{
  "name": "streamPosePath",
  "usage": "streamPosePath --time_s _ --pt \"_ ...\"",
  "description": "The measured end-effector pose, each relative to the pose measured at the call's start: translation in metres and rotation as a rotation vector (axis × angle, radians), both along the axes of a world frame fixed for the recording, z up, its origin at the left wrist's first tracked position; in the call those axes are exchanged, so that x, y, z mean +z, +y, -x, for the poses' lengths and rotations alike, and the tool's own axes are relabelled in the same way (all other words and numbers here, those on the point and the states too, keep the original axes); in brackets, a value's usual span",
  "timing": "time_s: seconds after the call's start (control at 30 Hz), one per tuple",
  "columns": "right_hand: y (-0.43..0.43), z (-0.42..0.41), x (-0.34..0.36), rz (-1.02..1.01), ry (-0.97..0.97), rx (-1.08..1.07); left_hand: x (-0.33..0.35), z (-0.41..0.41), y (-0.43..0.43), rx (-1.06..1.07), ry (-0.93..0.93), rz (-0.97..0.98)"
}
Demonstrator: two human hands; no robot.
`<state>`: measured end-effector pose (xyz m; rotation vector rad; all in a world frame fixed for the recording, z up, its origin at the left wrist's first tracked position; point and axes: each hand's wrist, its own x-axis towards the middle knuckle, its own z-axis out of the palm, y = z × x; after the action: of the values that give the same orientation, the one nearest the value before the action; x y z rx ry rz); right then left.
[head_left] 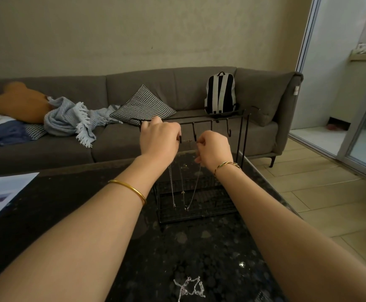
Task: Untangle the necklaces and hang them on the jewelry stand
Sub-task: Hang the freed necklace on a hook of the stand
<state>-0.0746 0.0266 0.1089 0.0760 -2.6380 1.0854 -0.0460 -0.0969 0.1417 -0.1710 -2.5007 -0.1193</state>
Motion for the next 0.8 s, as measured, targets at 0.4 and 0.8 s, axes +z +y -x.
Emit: streamPosePath --time_s 0.4,0.8 --pt "0.013 -0.029 -0.003 0.092 0.001 0.007 0.000 -0.029 0.001 -0.051 0.213 -0.103" --pt "0.022 -0.166 -0.138 0.001 -0.465 0.125 -0.154 -0.138 0.003 0.145 -0.761 -0.432"
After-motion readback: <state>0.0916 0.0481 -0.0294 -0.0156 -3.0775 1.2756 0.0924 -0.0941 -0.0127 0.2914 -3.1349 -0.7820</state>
